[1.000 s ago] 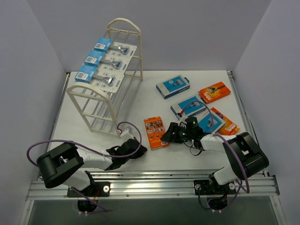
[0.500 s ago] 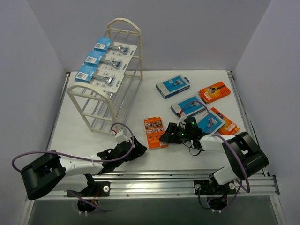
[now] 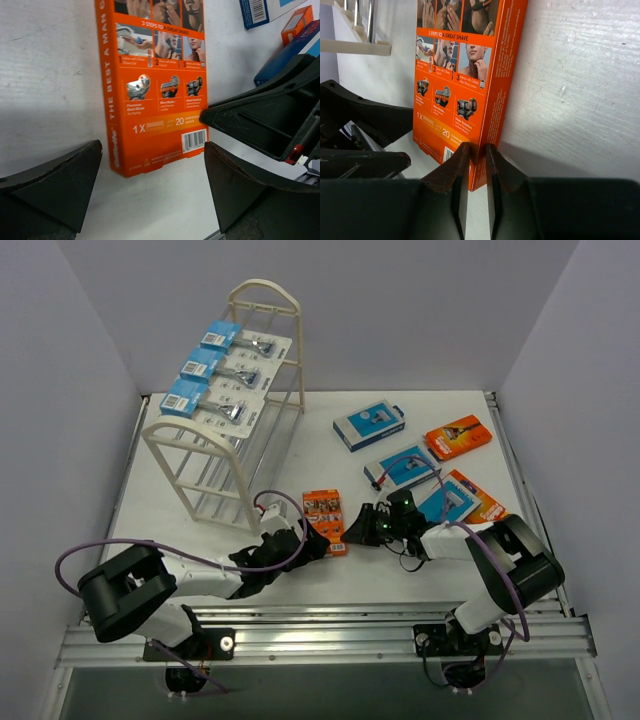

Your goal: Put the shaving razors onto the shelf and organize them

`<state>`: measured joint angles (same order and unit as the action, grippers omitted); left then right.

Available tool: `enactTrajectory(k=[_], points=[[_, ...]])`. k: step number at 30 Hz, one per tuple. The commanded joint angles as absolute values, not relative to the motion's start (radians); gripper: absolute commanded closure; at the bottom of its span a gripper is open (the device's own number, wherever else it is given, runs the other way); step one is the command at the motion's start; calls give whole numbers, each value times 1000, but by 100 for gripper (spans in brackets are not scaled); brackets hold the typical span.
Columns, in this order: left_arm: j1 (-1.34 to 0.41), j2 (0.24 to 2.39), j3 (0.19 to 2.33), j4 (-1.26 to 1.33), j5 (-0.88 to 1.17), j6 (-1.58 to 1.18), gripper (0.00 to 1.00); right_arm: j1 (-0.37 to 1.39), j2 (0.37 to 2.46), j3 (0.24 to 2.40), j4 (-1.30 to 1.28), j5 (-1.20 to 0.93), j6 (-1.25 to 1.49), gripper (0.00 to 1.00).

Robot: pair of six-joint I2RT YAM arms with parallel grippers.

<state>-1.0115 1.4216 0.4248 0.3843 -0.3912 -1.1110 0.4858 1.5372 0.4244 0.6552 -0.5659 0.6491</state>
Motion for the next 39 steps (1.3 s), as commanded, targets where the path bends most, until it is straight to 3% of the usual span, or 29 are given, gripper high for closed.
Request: enactTrajectory(k=[1, 6, 7, 15, 20, 26, 30, 39], points=[[-1000, 1508, 399, 324, -351, -1086, 6, 499, 1569, 425, 561, -520, 618, 91], [-976, 1523, 428, 299, -344, -1042, 0, 499, 1575, 419, 566, -525, 611, 100], [-973, 1523, 431, 299, -342, -1034, 7, 499, 1575, 419, 569, -526, 609, 100], [-939, 1606, 416, 354, -275, -1034, 31, 523, 1551, 436, 591, -555, 609, 100], [-939, 1664, 385, 434, -247, -1055, 39, 552, 1493, 453, 583, -551, 620, 100], [-940, 1675, 365, 480, -218, -1075, 38, 558, 1430, 448, 600, -546, 640, 96], [-946, 1660, 350, 485, -206, -1085, 29, 560, 1404, 449, 621, -546, 658, 93], [-957, 1631, 319, 511, -181, -1098, 20, 568, 1396, 488, 620, -538, 664, 80]])
